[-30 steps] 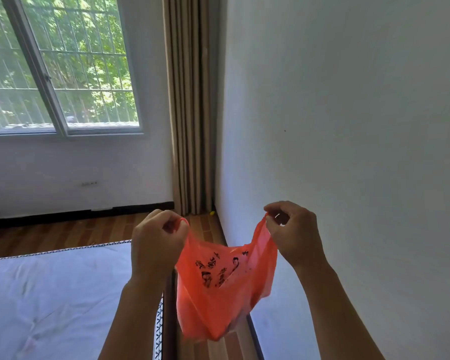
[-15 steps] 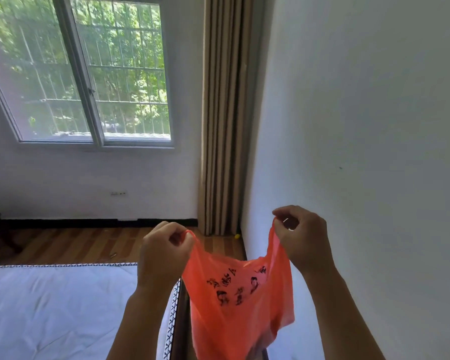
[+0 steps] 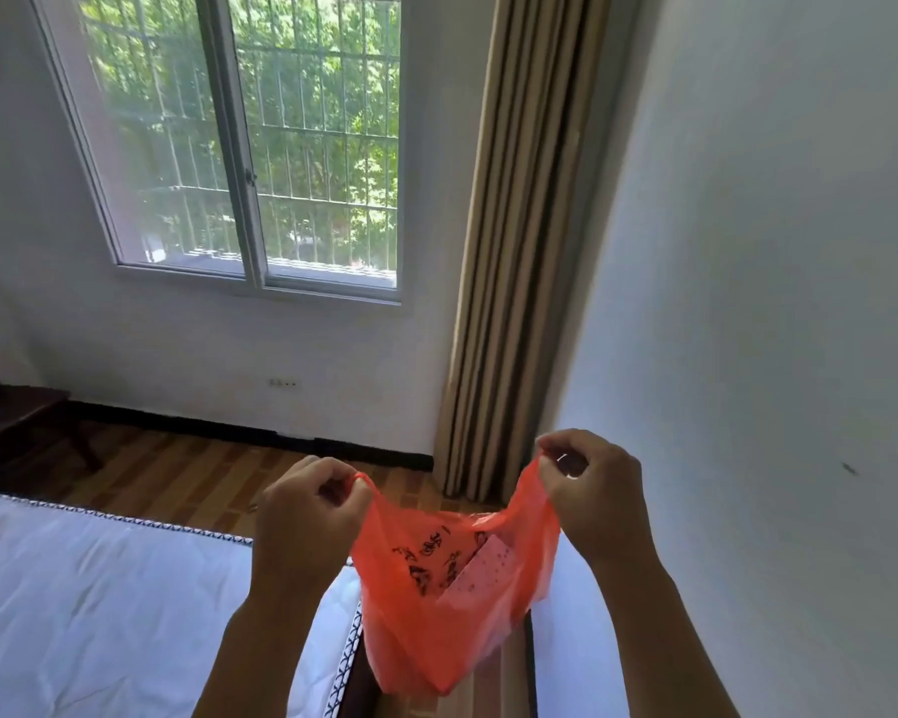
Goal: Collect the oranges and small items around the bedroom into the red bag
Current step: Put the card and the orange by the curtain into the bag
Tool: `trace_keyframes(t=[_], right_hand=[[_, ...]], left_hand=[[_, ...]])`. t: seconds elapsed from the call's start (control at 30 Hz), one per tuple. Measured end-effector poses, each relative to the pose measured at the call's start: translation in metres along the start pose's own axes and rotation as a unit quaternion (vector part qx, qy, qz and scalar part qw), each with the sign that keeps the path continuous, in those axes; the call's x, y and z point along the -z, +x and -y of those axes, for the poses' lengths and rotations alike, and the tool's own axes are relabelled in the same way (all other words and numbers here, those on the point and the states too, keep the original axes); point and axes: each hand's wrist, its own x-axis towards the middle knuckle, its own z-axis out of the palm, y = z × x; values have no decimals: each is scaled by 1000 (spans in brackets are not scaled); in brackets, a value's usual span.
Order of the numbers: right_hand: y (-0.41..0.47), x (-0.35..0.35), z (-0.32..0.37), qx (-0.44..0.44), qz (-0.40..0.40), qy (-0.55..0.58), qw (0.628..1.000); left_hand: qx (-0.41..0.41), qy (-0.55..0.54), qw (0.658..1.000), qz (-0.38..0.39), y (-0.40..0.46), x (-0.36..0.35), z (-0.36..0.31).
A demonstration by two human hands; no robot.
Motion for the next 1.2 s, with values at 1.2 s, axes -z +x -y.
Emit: trace_keyframes(t=[1.2], right_hand=[[371, -277, -77, -40, 16, 48, 998]], left_hand=[[60, -99, 993, 7, 393, -216, 161]])
